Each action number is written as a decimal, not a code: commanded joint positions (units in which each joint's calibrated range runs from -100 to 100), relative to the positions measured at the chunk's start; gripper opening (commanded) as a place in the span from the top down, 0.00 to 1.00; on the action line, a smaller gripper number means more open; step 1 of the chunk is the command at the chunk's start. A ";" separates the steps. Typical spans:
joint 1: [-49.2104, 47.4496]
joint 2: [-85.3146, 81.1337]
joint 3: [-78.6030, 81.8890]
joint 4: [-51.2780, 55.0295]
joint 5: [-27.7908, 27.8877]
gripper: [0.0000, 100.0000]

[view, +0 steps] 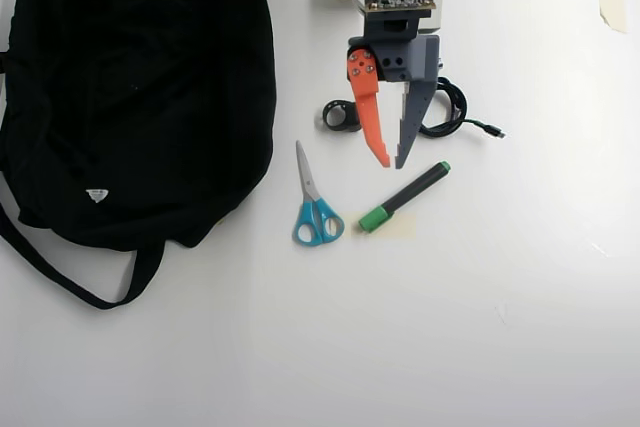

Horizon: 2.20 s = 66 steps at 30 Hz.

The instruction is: Put the green marker into the black bag

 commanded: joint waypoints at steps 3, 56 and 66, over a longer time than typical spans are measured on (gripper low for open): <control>1.01 7.85 -15.14 -1.17 2.80 0.97; -4.08 24.45 -37.15 40.26 -16.60 0.98; -5.87 25.03 -37.15 51.80 -26.04 0.98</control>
